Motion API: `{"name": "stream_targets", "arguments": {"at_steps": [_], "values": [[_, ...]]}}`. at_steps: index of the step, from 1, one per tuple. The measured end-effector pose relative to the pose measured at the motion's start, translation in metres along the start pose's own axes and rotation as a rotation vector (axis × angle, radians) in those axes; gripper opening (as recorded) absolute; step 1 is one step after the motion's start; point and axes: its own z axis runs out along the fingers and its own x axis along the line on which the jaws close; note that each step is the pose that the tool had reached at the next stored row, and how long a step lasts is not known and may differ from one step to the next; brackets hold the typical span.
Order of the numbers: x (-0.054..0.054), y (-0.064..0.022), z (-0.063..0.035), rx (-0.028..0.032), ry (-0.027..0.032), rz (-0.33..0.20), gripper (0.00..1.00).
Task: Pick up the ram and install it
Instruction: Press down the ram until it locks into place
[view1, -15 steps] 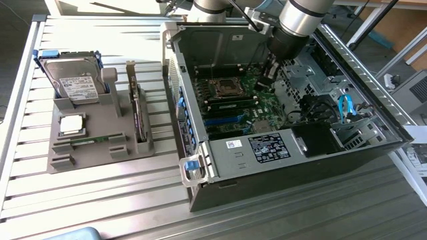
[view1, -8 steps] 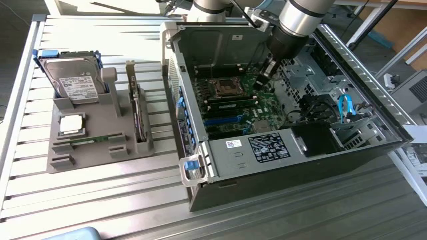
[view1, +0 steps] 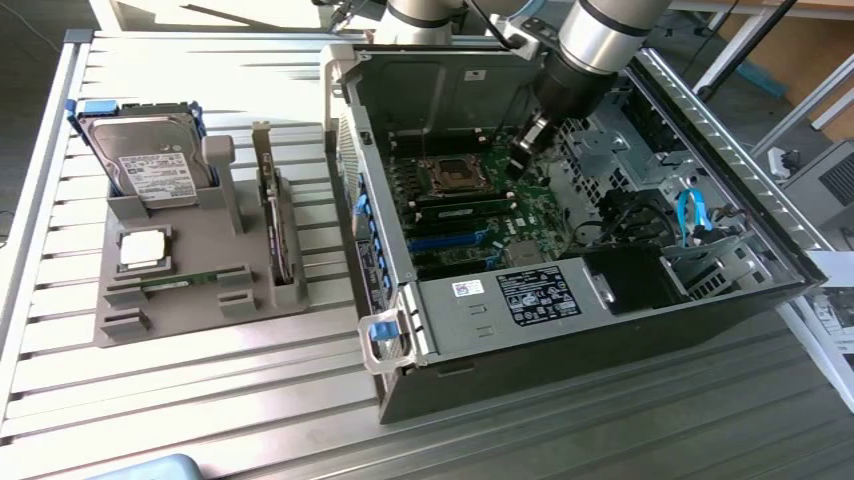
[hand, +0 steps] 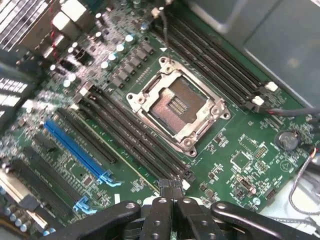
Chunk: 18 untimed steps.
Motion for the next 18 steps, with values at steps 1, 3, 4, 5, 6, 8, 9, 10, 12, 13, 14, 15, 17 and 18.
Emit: {"name": "stream_targets", "arguments": {"at_steps": [1,3,4,5,6,8,9,10,12,13,14,15,17,18], "values": [[0.0,0.0,0.0,-0.0013,-0.0012,0.018,0.11],[0.0,0.0,0.0001,-0.0037,-0.0035,0.053,0.11],[0.0,0.0,0.0001,-0.0049,-0.0045,0.069,0.11],[0.0,0.0,0.0001,-0.0061,-0.0056,0.088,0.11],[0.0,0.0,0.0001,-0.0072,-0.0066,0.104,0.11],[0.0,0.0,0.0002,-0.0096,-0.0089,0.139,0.11],[0.0,0.0,0.0002,-0.0108,-0.01,0.155,0.11],[0.0,0.0,0.0002,-0.012,-0.011,0.173,0.11],[0.0,0.0,0.0002,-0.0144,-0.0132,0.207,0.11],[0.0,0.0,0.0003,-0.0155,-0.0143,0.224,0.11],[0.0,0.0,0.0002,-0.0167,-0.0154,0.241,0.11],[-0.0001,0.0,0.0003,-0.0182,-0.0168,0.262,0.11],[0.0,0.0,0.0003,-0.0208,-0.0192,0.3,0.11],[0.0,0.0,0.0003,-0.022,-0.0204,0.318,0.11]]}}
